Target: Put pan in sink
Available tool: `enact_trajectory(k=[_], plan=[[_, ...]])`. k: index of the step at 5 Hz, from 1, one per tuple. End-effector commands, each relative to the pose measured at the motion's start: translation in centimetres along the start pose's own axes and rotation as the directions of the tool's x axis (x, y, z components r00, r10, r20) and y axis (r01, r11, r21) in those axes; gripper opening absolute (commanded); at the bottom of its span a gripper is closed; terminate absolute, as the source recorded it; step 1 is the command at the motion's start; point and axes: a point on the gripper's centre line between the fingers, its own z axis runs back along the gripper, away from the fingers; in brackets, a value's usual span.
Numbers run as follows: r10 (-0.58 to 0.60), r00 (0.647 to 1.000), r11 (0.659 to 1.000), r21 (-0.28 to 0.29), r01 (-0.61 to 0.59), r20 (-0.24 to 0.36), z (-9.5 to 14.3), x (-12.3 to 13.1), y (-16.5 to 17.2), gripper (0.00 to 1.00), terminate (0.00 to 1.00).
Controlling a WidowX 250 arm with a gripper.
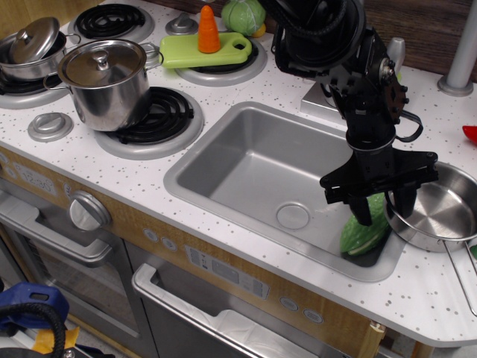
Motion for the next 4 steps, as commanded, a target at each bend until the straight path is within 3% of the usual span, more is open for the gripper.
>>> enact_trajectory(k=[1,3,4], plan=[[-0.020,0.999,1.000,0.003,0.020,0.046,2.0,1.6,-0.5,0.00,0.00],[-0.168,0.981,0.968,0.205,0.145,0.101,5.5,5.6,4.2,0.00,0.00],[-0.164,0.976,0.953,0.280,0.119,0.145,6.0,7.8,7.0,0.00,0.00]])
